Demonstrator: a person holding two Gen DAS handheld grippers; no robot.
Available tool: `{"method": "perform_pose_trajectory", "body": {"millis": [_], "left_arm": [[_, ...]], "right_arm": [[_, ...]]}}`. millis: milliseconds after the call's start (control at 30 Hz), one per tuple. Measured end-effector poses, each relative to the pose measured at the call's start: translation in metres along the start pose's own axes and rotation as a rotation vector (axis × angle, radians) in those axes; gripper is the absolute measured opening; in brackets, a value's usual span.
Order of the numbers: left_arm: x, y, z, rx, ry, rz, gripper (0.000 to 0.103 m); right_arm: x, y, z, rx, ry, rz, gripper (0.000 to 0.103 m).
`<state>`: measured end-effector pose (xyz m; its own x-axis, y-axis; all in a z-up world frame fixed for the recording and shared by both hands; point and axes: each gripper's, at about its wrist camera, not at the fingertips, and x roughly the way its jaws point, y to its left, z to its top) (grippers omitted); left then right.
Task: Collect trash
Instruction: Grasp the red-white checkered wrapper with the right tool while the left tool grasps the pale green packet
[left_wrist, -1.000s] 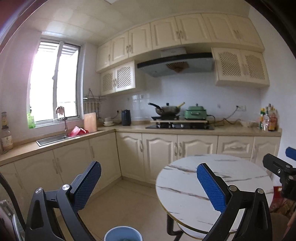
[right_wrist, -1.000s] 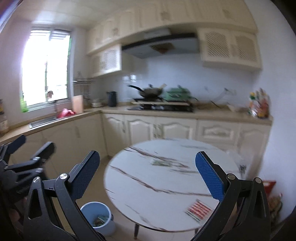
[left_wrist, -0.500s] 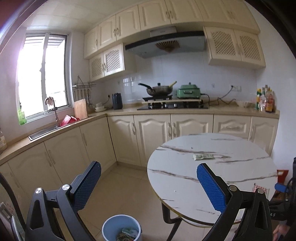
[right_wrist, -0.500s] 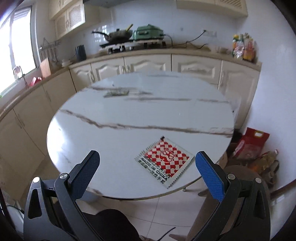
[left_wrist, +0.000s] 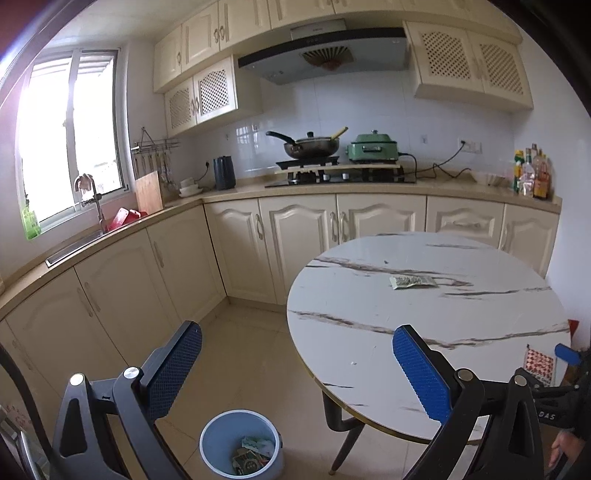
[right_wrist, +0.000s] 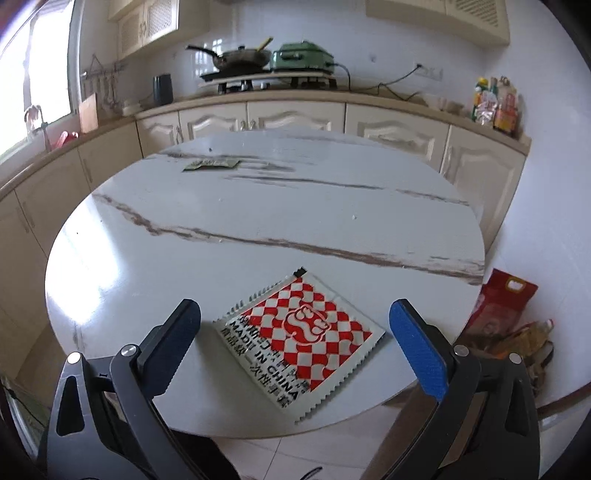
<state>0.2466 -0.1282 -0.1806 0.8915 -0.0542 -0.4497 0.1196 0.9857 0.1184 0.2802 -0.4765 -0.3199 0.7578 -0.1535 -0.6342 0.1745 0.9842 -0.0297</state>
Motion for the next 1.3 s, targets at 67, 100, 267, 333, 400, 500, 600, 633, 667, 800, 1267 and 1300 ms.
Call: {"method": "perform_pose_trajectory", "body": {"millis": [67,100,267,333,400,500,600,633,667,800,1267,1300], "left_arm": [[0.006,0.001,0.006,0.003,0.010,-0.007,0.102],[0.008,0.002,0.010,0.005,0.015,-0.007,0.102],[0.017,0.002,0.024,0.014,0.027,-0.016,0.102],[0.020,0.000,0.028,0.021,0.032,-0.025,0.102],[0.023,-0.004,0.032,0.032,0.036,-0.032,0.102],[0.026,-0.009,0.037,0.055,0.047,-0.048,0.102],[0.032,-0.013,0.040,0.074,0.071,-0.070,0.102],[0.035,-0.015,0.043,0.082,0.079,-0.078,0.102],[0.038,-0.017,0.045,0.086,0.088,-0.083,0.102],[0.050,-0.021,0.056,0.091,0.109,-0.110,0.102],[0.206,-0.092,0.160,0.114,0.325,-0.285,0.102],[0.227,-0.100,0.168,0.124,0.361,-0.296,0.102]], "right_arm": [[0.001,-0.002,0.000,-0.001,-0.016,0.001,0.102],[0.000,-0.002,-0.002,-0.003,-0.029,0.000,0.100],[-0.005,-0.005,-0.007,-0.004,-0.067,-0.001,0.084],[-0.007,-0.005,-0.007,-0.010,-0.075,0.005,0.068],[-0.007,-0.004,-0.007,-0.017,-0.076,0.013,0.063],[-0.007,0.000,-0.004,-0.042,-0.077,0.038,0.034],[-0.002,-0.001,0.001,-0.050,-0.061,0.049,0.027],[-0.001,0.000,0.002,-0.053,-0.056,0.048,0.023],[0.001,-0.001,0.004,-0.052,-0.050,0.052,0.016],[0.004,-0.013,0.009,-0.032,-0.028,0.094,0.006],[0.029,-0.005,0.115,-0.104,-0.060,0.177,0.005],[0.038,-0.003,0.125,-0.104,-0.051,0.198,0.005]]}}
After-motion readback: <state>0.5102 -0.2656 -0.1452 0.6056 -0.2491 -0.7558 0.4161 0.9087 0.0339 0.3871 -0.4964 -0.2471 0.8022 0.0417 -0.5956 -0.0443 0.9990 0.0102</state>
